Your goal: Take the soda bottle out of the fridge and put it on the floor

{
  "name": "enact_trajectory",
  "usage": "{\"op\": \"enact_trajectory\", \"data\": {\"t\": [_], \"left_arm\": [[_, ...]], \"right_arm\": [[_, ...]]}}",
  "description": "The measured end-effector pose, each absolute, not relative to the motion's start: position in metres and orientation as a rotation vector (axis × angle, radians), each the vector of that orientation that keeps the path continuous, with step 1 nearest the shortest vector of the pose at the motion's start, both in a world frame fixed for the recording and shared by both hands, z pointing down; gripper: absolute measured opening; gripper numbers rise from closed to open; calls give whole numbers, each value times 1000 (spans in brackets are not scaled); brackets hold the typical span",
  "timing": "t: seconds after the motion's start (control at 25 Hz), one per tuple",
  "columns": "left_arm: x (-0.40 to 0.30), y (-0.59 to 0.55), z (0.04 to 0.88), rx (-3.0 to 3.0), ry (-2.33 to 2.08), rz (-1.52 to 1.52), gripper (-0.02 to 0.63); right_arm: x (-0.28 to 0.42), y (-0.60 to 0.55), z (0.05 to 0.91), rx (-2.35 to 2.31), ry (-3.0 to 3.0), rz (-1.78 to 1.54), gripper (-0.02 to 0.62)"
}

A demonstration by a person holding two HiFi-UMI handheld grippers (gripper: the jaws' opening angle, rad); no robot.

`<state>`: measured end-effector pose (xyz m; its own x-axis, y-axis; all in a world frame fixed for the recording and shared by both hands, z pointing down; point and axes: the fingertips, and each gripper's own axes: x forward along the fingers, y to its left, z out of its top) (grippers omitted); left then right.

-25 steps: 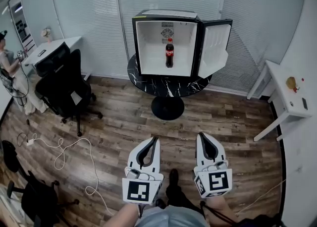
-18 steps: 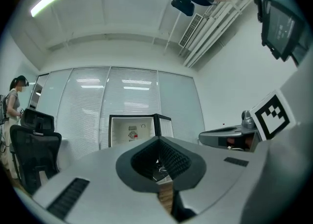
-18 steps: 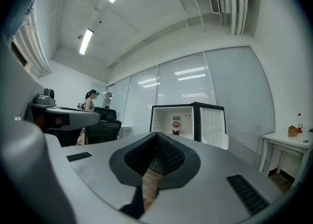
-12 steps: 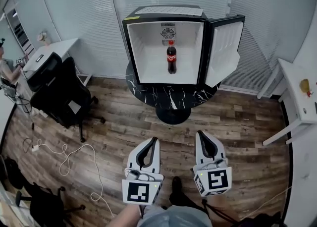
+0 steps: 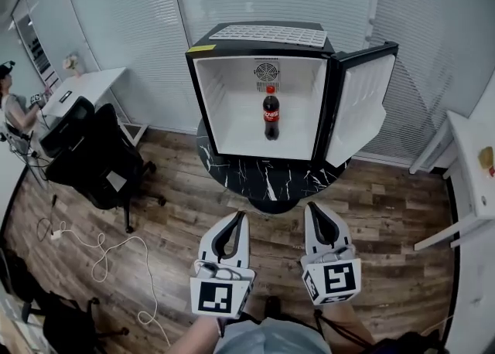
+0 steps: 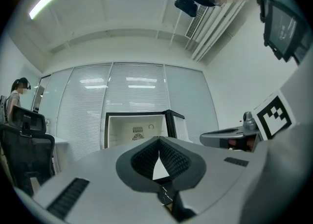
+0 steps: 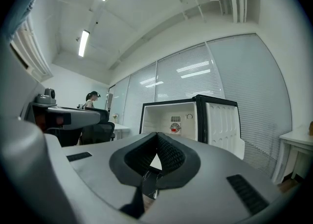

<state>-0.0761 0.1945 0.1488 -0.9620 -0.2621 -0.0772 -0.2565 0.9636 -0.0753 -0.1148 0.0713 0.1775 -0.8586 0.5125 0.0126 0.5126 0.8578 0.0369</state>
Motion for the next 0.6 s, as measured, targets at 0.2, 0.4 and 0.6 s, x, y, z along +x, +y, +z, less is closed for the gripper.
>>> {"op": "enact_trajectory", "data": {"t": [0.2, 0.4, 0.6], "left_arm": [[-105, 197, 150, -387, 3032, -95, 17], [-136, 211, 164, -377, 3060, -69, 17], [-183, 227, 173, -406, 3060, -50, 17]], "right_arm": [[-146, 73, 177, -842, -3024, -71, 14], [-176, 84, 189, -841, -3004, -86, 14], [-217, 98, 200, -807, -2995, -103, 14]]}}
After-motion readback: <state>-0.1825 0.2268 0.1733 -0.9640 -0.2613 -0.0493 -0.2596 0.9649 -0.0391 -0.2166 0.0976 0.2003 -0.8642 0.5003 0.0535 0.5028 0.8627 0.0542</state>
